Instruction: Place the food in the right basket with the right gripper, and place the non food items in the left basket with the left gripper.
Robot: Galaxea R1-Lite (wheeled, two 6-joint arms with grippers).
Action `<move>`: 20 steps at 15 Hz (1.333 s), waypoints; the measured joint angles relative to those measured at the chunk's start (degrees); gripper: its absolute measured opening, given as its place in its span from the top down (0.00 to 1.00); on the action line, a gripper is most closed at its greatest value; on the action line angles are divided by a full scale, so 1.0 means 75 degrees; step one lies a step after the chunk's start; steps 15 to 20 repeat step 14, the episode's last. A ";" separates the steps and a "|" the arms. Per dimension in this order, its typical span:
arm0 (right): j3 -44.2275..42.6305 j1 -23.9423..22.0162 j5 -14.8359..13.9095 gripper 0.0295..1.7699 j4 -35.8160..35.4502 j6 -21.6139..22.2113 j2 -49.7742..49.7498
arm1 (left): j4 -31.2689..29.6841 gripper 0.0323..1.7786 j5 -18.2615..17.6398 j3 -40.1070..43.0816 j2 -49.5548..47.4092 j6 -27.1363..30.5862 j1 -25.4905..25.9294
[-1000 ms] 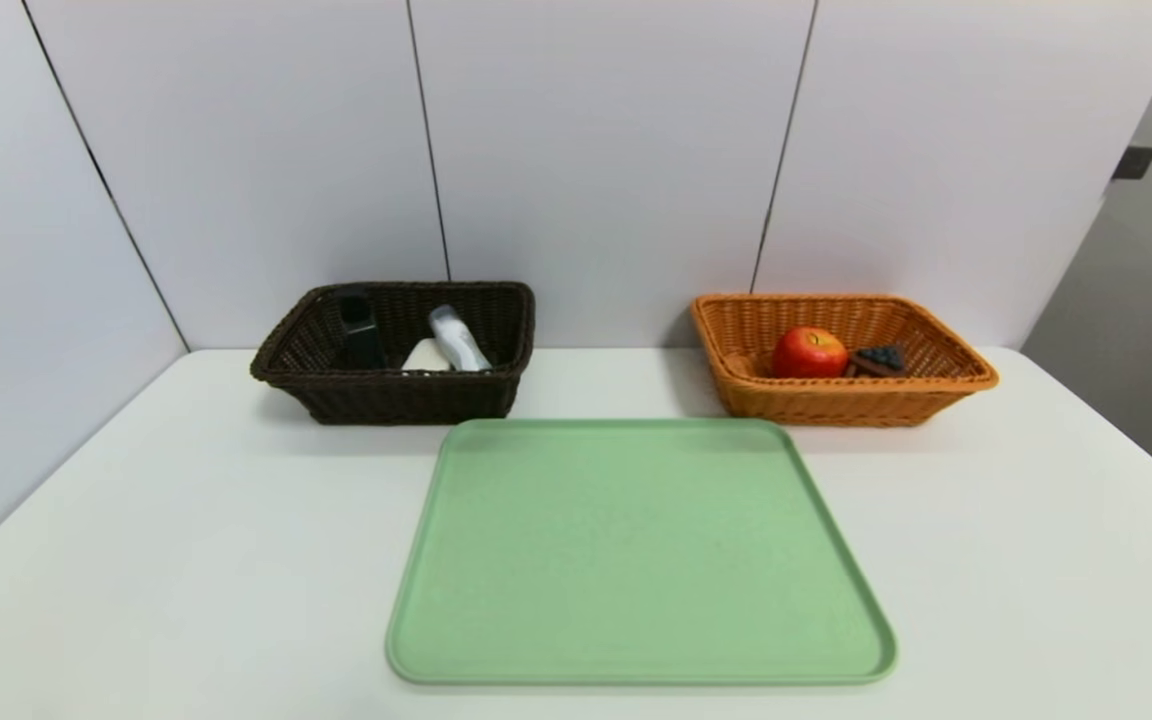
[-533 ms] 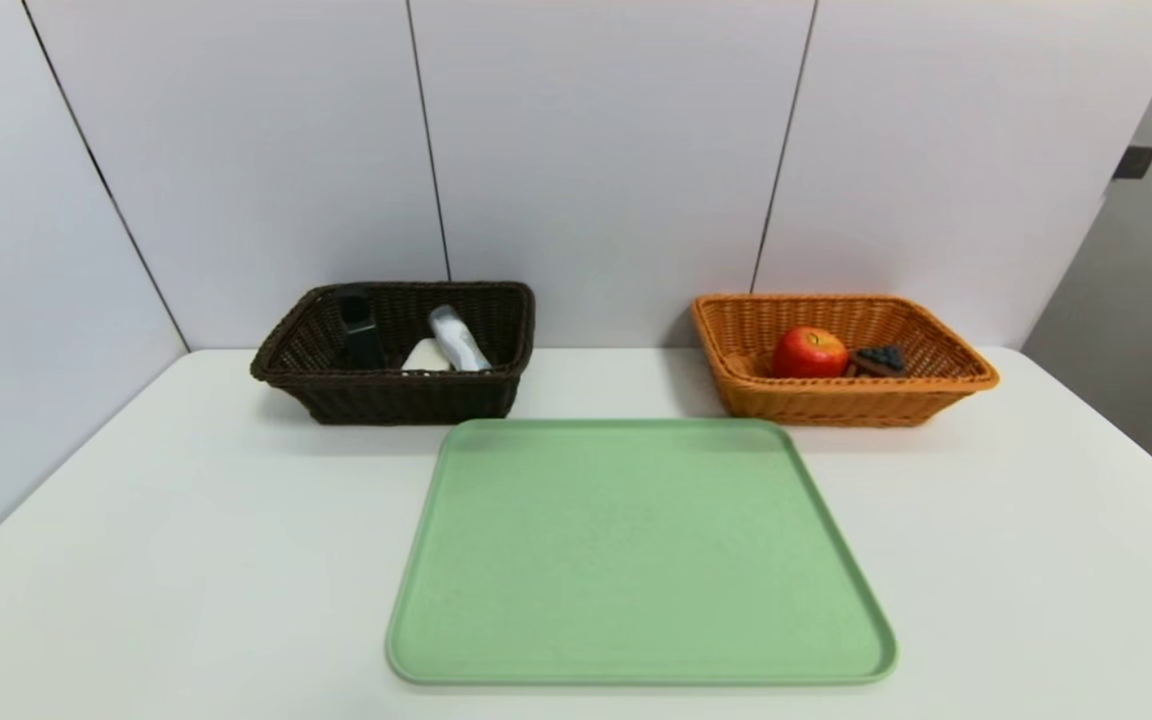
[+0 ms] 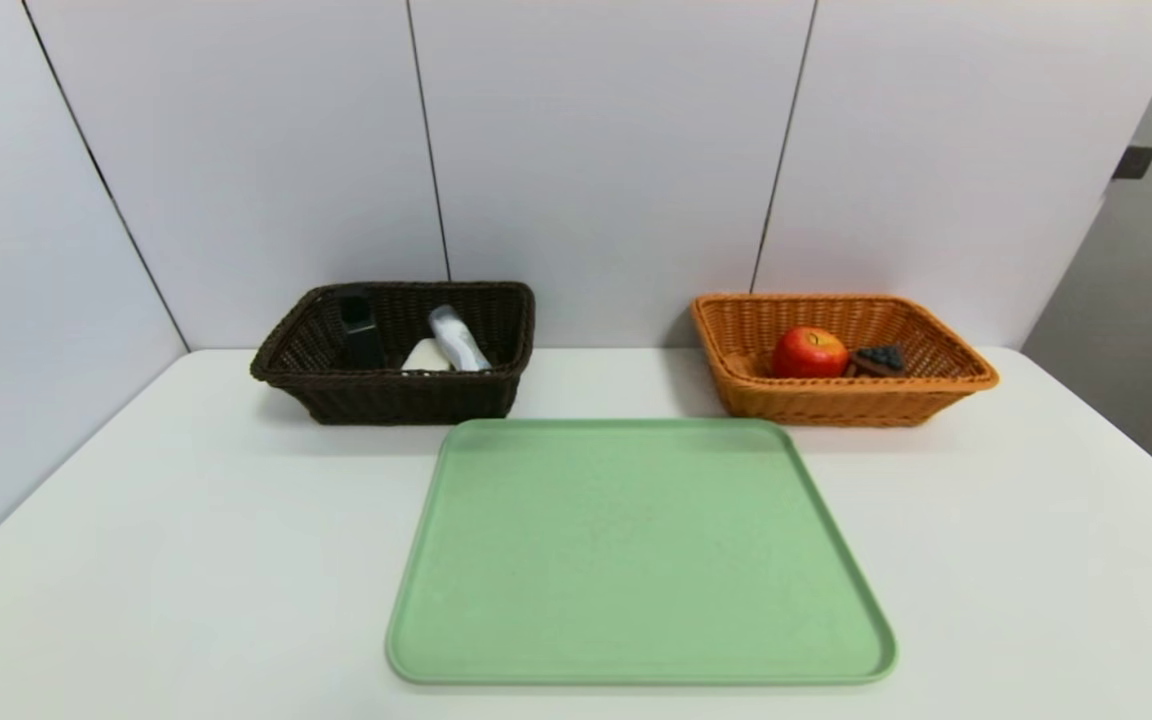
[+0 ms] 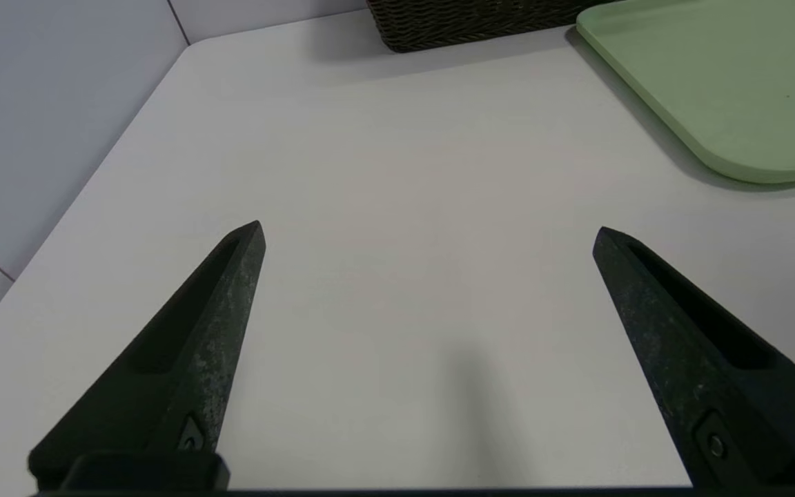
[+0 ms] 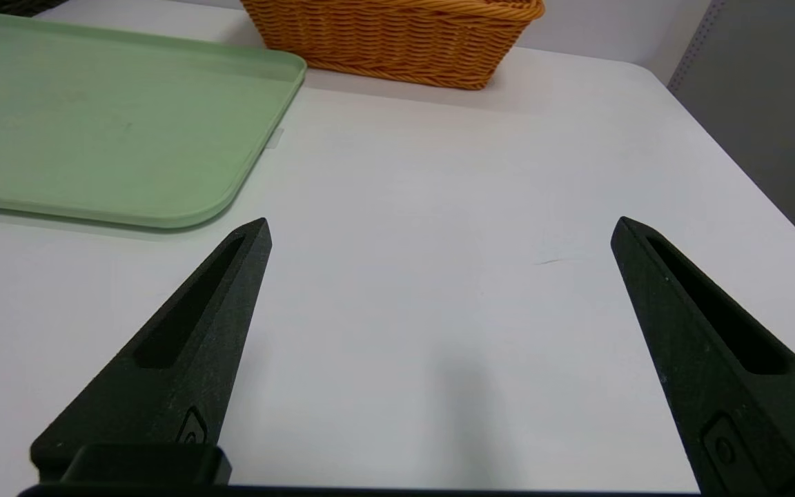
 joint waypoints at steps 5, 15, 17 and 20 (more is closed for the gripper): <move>0.0003 0.0005 -0.0085 0.04 0.0020 0.0320 0.0003 | 0.0050 0.05 0.0169 0.0003 0.0000 -0.0697 -0.0002; 0.0003 0.0000 -0.0268 0.04 0.0007 0.0665 0.0010 | 0.0044 0.05 0.0291 0.0003 0.0000 -0.0727 -0.0002; 0.0003 0.0000 -0.0268 0.04 0.0007 0.0665 0.0010 | 0.0044 0.05 0.0291 0.0003 0.0000 -0.0727 -0.0002; 0.0003 0.0000 -0.0268 0.04 0.0007 0.0665 0.0010 | 0.0044 0.05 0.0291 0.0003 0.0000 -0.0727 -0.0002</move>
